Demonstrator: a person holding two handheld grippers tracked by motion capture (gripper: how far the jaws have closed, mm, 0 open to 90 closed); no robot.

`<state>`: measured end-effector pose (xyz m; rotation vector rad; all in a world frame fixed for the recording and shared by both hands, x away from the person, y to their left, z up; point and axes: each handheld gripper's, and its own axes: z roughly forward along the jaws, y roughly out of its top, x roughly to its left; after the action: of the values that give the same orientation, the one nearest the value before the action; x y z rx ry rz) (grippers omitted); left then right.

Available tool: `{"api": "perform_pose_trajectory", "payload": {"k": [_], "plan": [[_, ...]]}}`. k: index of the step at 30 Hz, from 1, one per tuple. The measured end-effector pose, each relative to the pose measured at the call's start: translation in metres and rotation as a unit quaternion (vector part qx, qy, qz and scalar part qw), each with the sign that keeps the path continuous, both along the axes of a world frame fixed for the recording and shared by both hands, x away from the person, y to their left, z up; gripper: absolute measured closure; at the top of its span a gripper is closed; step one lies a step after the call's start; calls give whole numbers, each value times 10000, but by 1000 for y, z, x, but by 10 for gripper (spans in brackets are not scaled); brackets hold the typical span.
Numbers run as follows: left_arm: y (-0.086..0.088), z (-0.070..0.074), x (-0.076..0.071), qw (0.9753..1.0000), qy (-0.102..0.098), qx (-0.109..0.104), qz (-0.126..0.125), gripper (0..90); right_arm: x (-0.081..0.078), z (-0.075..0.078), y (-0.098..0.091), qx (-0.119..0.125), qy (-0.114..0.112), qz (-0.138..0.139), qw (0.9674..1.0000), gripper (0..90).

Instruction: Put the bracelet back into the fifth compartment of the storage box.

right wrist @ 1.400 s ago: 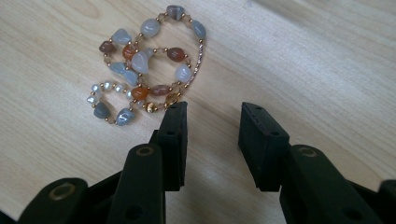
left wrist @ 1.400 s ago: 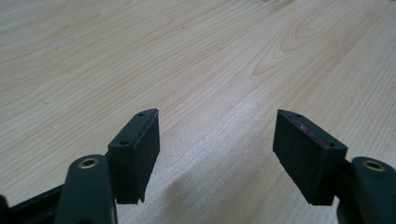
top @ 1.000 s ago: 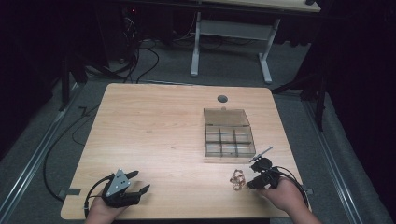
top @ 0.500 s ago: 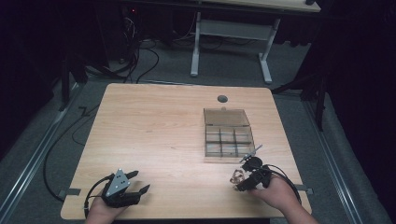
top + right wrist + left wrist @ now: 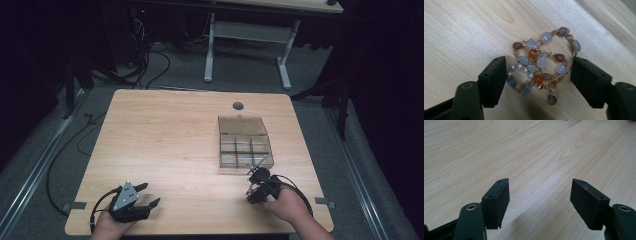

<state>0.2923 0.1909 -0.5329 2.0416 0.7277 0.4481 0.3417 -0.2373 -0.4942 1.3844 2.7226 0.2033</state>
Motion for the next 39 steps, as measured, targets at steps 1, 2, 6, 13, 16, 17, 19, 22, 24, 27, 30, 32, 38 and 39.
{"api": "perform_pose_trajectory", "payload": {"k": [1,2,6,13,16,17,19,22,24,27,30,32,38,39], "plan": [[0,0,0,10000,-1,0,0,322,0,0,0,14,-15,-20,10000,333],[0,0,0,10000,-2,-1,-1,322,0,1,0,26,-30,-14,10000,360],[0,0,0,10000,1,-1,0,322,-1,2,0,46,-72,28,10000,455],[0,0,0,10000,5,2,7,322,2,4,-2,20,-48,24,10000,587],[0,0,0,10000,5,1,13,322,5,5,-3,-9,-32,15,10000,652],[0,0,0,10000,4,0,15,322,6,5,-3,-33,-7,11,10000,674],[0,0,0,10000,1,3,18,322,7,5,-4,-31,2,18,10000,720],[0,0,0,10000,4,0,22,322,9,6,-5,-37,26,43,10000,786],[0,0,0,10000,3,-3,25,322,10,6,-5,-22,21,81,10000,800],[0,0,0,10000,3,-5,29,322,9,6,-7,23,-16,141,9999,815],[0,0,0,10000,8,-10,31,322,8,6,-8,48,-8,134,9999,816],[0,0,0,10000,5,-6,30,322,9,6,-9,67,33,136,9999,818],[0,0,-1,10000,-23,-31,34,322,11,12,-19,169,69,80,9998,818],[0,0,-1,10000,-30,-37,32,322,11,13,-20,189,74,46,9998,818]]}}
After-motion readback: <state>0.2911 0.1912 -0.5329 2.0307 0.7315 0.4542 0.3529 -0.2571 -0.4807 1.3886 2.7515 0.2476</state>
